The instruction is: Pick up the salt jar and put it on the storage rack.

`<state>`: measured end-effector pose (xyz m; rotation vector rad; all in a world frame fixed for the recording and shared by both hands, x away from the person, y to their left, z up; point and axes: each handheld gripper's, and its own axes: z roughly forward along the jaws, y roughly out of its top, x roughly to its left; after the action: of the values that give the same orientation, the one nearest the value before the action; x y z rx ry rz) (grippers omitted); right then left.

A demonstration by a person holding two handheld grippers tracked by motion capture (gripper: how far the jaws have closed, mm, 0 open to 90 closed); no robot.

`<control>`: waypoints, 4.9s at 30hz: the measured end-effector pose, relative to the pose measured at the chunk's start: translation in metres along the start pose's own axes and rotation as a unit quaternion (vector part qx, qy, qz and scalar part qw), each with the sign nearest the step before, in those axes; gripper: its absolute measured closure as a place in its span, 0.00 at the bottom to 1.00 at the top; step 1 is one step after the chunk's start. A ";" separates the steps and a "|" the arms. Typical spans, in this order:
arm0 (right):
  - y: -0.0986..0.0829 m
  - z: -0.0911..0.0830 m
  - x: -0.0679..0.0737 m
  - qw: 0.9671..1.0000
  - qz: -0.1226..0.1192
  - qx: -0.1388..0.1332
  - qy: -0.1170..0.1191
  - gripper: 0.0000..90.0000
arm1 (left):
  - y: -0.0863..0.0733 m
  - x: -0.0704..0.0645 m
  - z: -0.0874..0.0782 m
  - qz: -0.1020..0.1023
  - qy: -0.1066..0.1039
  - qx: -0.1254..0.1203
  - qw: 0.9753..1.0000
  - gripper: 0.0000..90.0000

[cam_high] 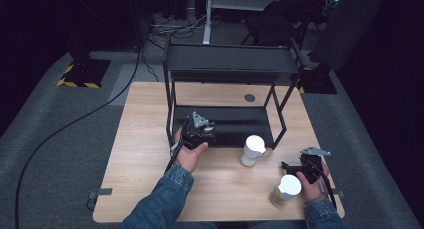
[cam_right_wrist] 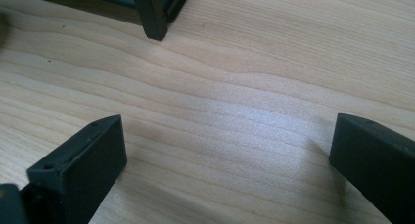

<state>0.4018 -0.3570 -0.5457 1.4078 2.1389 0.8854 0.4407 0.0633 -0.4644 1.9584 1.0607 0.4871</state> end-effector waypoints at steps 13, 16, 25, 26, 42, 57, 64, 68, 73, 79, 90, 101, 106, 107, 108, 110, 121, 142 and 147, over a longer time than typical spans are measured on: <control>0.000 0.000 0.000 1.000 0.000 0.000 0.000 0.00 | -0.006 0.003 0.006 -0.009 -0.001 0.008 1.000 0.33; 0.000 0.000 0.000 1.000 0.000 0.000 0.000 0.00 | -0.007 0.003 0.007 -0.013 -0.004 0.009 1.000 0.33; 0.000 0.000 0.000 1.000 0.000 0.000 0.000 0.00 | -0.012 0.002 0.013 -0.015 -0.007 0.019 1.000 0.33; 0.000 0.000 0.000 1.000 0.000 0.000 0.000 0.00 | -0.012 0.002 0.013 -0.015 -0.007 0.019 1.000 0.33; 0.000 0.000 0.000 1.000 0.000 0.000 0.000 0.00 | -0.021 0.002 0.016 -0.022 -0.015 0.030 0.999 0.24; 0.000 0.000 0.000 1.000 0.000 0.000 0.000 0.00 | -0.019 -0.002 0.011 -0.014 -0.023 0.015 1.000 0.21; 0.000 0.000 0.000 1.000 0.000 0.000 0.000 0.00 | -0.017 -0.005 0.009 0.008 -0.014 0.010 1.000 0.32; 0.000 0.000 0.000 1.000 0.000 0.000 0.000 0.00 | -0.016 -0.006 0.009 0.009 -0.013 0.010 1.000 0.32; 0.000 0.000 0.000 1.000 0.000 0.000 0.000 0.00 | -0.016 -0.005 0.009 0.010 -0.013 0.010 1.000 0.33; 0.000 0.000 0.000 1.000 0.000 0.000 0.000 0.00 | -0.016 -0.005 0.009 0.008 -0.013 0.009 1.000 0.33; 0.000 0.000 0.000 1.000 0.000 0.000 0.000 0.00 | -0.014 -0.005 0.009 0.006 -0.007 0.013 1.000 0.33; 0.000 0.000 0.000 1.000 0.000 0.000 0.000 0.00 | 0.000 0.004 0.001 0.008 0.005 -0.001 1.000 0.33; 0.000 0.000 0.000 1.000 0.000 0.000 0.000 0.00 | 0.003 0.008 0.003 0.008 0.009 0.000 1.000 0.33; 0.000 0.000 0.000 1.000 0.000 0.000 0.000 0.00 | 0.003 0.009 0.003 0.008 0.009 0.000 1.000 0.33; 0.000 0.000 0.000 1.000 0.000 0.000 0.000 0.00 | 0.003 0.009 0.003 0.008 0.009 0.000 1.000 0.33; 0.000 0.000 0.000 1.000 0.000 0.000 0.000 0.00 | 0.004 0.010 0.004 0.006 0.009 -0.002 1.000 0.33; 0.000 0.000 0.000 1.000 0.000 0.000 0.000 0.00 | 0.003 0.021 0.013 0.000 0.015 -0.001 1.000 0.33; 0.000 0.000 0.000 1.000 0.000 0.000 0.000 0.00 | -0.002 0.033 0.026 -0.018 0.021 0.010 1.000 0.33; 0.000 0.000 0.000 1.000 0.000 0.000 0.000 0.00 | -0.004 0.035 0.028 -0.022 0.022 0.011 0.999 0.33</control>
<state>0.4018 -0.3570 -0.5457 1.4079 2.1385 0.8852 0.4771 0.0795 -0.4854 1.9484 1.1382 0.4977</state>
